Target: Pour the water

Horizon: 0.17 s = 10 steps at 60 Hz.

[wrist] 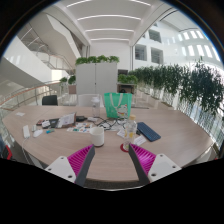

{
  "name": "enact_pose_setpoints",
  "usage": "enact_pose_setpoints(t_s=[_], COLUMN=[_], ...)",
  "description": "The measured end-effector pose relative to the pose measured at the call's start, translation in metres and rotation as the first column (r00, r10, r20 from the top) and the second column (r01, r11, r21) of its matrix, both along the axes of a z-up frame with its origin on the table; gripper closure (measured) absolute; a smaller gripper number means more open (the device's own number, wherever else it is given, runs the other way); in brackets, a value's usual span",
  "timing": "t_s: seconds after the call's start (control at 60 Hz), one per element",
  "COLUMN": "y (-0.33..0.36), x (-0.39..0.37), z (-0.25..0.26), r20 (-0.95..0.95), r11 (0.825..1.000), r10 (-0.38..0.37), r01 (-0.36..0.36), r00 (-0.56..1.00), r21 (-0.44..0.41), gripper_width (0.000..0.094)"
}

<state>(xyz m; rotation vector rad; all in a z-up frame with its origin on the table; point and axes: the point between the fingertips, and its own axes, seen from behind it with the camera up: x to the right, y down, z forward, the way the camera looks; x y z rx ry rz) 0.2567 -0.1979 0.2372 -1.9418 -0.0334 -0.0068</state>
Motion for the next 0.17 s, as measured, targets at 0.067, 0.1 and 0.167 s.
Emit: enact_pose_setpoints(t_s=[0.067,0.1,0.167], y=[-0.024,-0.034,-0.055], x=[-0.006,-0.011,-0.019], z=[0.016,0.022,0.03], r20=[0.01,0.009,-0.008], r11=[1.0,0.999,0.999], r10=[-0.023,-0.031,-0.033], r01=[0.022,0.031,0.033], r00=[1.0,0.999,0.999], r21=[0.019,0.018,0.005], gripper_width=[0.0171,0.0171,0.0169])
